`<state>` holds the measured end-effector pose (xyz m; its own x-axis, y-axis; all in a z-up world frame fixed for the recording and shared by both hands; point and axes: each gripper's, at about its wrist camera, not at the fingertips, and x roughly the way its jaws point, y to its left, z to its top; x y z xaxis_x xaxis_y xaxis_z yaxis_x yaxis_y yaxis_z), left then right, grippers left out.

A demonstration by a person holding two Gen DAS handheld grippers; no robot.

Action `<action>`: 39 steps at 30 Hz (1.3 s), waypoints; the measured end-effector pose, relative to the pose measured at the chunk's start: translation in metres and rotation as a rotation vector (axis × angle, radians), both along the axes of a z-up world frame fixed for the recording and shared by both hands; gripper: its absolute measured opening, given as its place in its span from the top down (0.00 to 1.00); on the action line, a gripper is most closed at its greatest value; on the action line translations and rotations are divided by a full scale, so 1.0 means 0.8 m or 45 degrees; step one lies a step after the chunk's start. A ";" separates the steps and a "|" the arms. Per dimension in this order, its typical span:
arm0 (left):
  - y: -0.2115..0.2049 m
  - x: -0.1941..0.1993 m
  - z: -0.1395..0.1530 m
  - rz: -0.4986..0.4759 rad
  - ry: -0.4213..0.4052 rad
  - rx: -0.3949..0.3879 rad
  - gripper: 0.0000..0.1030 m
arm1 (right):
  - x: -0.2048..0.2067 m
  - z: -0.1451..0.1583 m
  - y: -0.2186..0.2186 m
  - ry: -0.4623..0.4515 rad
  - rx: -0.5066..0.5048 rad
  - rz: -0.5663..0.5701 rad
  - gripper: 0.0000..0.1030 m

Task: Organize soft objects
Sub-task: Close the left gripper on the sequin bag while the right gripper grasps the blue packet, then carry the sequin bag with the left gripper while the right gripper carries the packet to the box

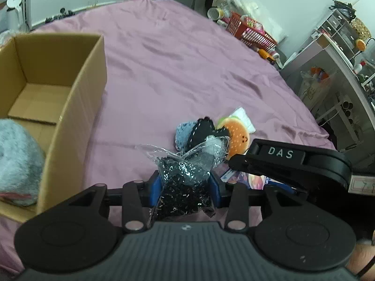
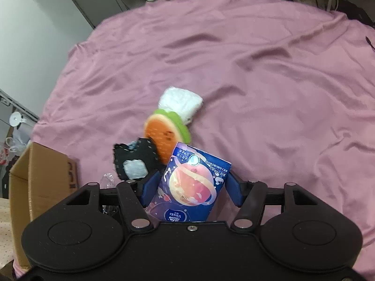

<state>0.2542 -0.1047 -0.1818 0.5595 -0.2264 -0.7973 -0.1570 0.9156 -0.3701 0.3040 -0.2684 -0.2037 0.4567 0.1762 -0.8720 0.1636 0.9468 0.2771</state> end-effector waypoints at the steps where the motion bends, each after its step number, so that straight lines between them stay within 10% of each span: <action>1: 0.000 -0.001 0.004 0.002 -0.010 0.007 0.61 | -0.003 0.004 -0.001 -0.016 0.006 0.001 0.42; 39: 0.115 -0.051 0.136 0.236 -0.262 0.135 0.61 | -0.062 0.126 0.051 -0.528 0.219 0.255 0.42</action>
